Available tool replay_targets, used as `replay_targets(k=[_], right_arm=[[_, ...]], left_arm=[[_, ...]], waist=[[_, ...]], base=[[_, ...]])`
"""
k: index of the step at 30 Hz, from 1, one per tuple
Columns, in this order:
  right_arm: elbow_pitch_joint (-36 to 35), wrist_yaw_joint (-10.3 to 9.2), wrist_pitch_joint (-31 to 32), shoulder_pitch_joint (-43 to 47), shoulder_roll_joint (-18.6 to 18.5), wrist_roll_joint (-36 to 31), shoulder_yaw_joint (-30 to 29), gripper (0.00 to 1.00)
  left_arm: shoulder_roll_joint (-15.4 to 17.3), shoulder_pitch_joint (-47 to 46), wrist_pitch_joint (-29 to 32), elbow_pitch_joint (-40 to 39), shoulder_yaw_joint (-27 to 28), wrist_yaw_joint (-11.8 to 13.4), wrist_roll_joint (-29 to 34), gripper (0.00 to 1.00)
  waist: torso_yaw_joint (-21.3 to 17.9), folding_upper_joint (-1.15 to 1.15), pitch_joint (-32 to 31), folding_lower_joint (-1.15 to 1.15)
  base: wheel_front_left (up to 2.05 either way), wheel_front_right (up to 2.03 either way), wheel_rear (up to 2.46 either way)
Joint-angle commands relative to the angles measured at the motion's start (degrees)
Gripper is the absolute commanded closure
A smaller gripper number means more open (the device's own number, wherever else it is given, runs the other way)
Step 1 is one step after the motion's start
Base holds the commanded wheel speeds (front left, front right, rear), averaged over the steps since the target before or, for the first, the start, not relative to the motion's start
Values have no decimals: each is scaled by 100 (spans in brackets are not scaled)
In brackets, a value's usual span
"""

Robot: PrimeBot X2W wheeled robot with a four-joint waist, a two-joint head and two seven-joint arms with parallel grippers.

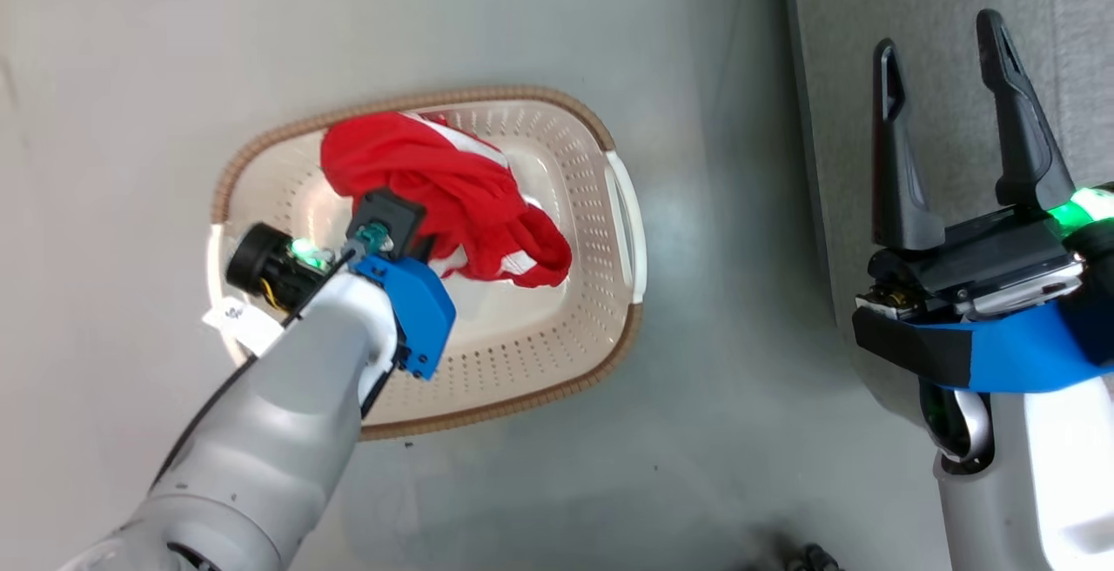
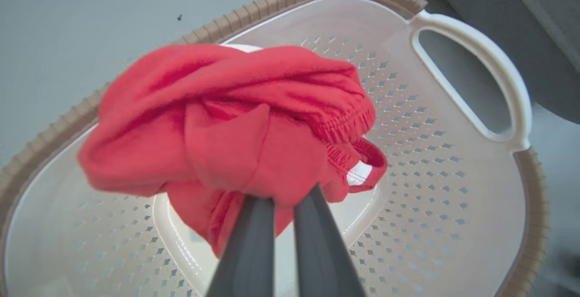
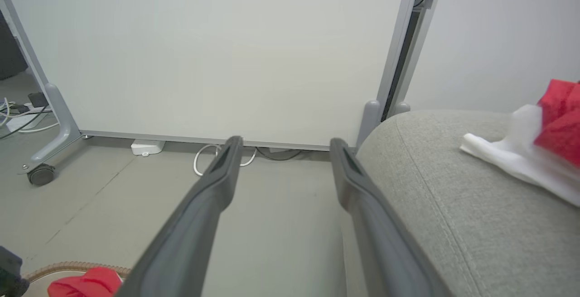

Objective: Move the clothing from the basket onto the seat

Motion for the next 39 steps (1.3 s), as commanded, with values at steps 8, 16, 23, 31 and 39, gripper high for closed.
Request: replay_targets(k=[8,16,23,31,39], right_arm=[[286,2,-20,176,5,-26,-55,0],[564,2,-20,370,4,29,-56,0],[772,2,-20,612,4,130,-67,0],[936,2,-20,950,5,231,-52,0],[1045,2,-20,1198,4,318,-27,0]], left_arm=[[98,389,-80,-616,180,-26,-143,100],[359,865,-84,-1324,808,-24,110,100],[500,1347,-84,-1963,1522,30,531,100],[570,1746,-84,-2591,2255,25,1011,100],[519,1884,-84,-3183,2752,-13,1380,100]], waist=[[332,0,-876,0],[450,0,-1678,0],[511,0,-2349,0],[557,0,-3032,0],[606,0,-3499,0]], base=[[0,0,0],[0,0,0],[0,0,0],[0,0,0],[0,0,0]])
